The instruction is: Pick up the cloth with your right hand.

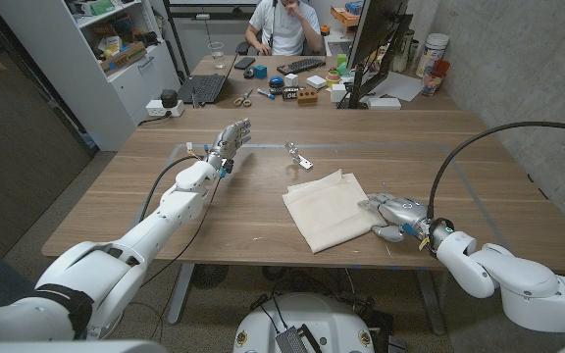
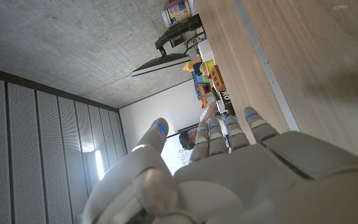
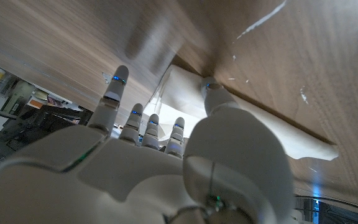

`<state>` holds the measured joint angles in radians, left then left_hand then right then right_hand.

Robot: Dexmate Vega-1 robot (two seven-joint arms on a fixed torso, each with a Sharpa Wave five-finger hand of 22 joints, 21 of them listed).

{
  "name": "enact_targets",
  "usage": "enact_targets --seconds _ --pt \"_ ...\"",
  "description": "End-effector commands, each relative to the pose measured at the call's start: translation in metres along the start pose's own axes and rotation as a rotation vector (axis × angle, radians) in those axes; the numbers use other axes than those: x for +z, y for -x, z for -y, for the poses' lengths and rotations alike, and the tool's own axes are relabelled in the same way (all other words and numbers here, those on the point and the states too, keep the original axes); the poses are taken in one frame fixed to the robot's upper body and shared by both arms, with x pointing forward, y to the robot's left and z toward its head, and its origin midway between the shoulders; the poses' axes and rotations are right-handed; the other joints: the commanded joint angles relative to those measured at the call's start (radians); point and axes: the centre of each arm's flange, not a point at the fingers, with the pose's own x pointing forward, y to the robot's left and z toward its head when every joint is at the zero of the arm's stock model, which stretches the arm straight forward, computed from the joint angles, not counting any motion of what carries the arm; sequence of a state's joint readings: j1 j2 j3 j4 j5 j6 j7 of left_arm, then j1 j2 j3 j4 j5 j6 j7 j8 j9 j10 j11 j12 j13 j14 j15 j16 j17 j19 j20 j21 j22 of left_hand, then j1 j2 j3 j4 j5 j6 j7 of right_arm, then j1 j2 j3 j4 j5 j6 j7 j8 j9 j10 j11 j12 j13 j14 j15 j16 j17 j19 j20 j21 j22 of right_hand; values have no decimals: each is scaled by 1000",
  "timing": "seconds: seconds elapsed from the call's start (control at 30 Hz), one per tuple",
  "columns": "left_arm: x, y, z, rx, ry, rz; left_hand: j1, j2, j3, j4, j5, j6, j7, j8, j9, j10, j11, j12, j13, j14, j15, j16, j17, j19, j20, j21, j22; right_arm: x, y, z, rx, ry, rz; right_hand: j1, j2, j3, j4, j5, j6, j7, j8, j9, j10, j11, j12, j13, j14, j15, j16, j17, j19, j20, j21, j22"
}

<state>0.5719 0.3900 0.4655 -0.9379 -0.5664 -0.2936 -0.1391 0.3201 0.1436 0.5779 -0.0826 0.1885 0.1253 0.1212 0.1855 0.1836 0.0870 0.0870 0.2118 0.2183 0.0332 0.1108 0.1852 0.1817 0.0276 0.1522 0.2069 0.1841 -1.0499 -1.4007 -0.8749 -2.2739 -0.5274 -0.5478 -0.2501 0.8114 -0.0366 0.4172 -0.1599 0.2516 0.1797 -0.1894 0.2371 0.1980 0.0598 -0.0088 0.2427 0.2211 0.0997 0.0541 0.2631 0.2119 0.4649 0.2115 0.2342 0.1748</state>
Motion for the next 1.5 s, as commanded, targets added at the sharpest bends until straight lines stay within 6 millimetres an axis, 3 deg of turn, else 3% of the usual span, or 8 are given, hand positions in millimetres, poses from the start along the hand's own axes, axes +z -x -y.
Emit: enact_targets --seconds 0.03,0.37,0.7,1.03,1.1,1.23,1.4,1.5 --pt "1 0 0 0 3 8 -8 0 7 0 5 7 -1 6 2 -7 -1 5 2 -2 0 4 3 -1 8 0 1 2 1 -5 -55 2 -12 16 -1 6 6 2 39 -5 14 3 38 -13 16 4 36 -7 20 8 31 -1 9 3" --pt "1 -1 -1 -1 5 7 -9 0 8 -1 5 6 -1 5 2 -7 -1 5 1 -2 0 4 3 -1 8 0 1 5 2 -11 -104 5 -30 54 17 5 3 -6 153 -25 34 4 134 -58 47 16 125 -40 62 25 131 -5 26 4" --pt "1 -2 -1 1 4 9 -10 0 9 -1 5 7 -2 6 2 -6 -3 6 1 -2 0 4 3 -1 9 0 1 11 2 -17 -141 15 -59 59 -4 4 2 -9 220 -28 47 4 180 -77 64 25 163 -44 75 34 154 0 24 6" --pt "1 -4 -1 -2 3 7 -10 -1 9 -1 5 7 -1 6 2 -6 -1 6 0 -2 0 4 3 -2 9 0 2 14 0 -26 -149 14 -71 74 13 17 5 -7 266 -28 53 5 207 -95 73 32 195 -54 89 46 167 -9 22 7" --pt "1 -5 -1 -1 7 7 -11 -1 10 -1 5 7 -1 6 2 -6 -1 6 0 -1 1 4 3 -1 9 0 2 15 1 -27 -179 23 -72 85 21 20 3 -7 290 -28 59 6 222 -99 80 35 209 -58 97 51 176 -17 23 8" --pt "1 -5 -1 -1 6 9 -11 -1 10 -2 5 7 0 6 2 -6 -1 7 0 -2 0 4 3 -1 9 0 2 15 0 -27 -189 13 -67 120 44 18 0 -15 360 -30 71 6 274 -134 104 48 264 -77 138 81 223 -54 37 12" --pt "0 -6 -1 1 10 9 -11 -1 10 -2 5 7 -1 6 2 -6 -2 7 0 -2 0 4 3 -2 9 0 2 14 1 -24 -200 9 -65 158 65 3 -1 -30 437 -32 82 8 322 -142 134 68 327 -107 198 135 288 -126 64 19" --pt "-1 -6 -1 1 12 8 -12 -1 10 -2 5 7 -1 6 2 -6 -1 7 0 -1 0 4 3 -2 9 0 2 14 2 -23 -210 6 -63 171 73 -5 0 -36 453 -32 81 9 336 -154 144 76 350 -117 222 159 304 -141 73 22"
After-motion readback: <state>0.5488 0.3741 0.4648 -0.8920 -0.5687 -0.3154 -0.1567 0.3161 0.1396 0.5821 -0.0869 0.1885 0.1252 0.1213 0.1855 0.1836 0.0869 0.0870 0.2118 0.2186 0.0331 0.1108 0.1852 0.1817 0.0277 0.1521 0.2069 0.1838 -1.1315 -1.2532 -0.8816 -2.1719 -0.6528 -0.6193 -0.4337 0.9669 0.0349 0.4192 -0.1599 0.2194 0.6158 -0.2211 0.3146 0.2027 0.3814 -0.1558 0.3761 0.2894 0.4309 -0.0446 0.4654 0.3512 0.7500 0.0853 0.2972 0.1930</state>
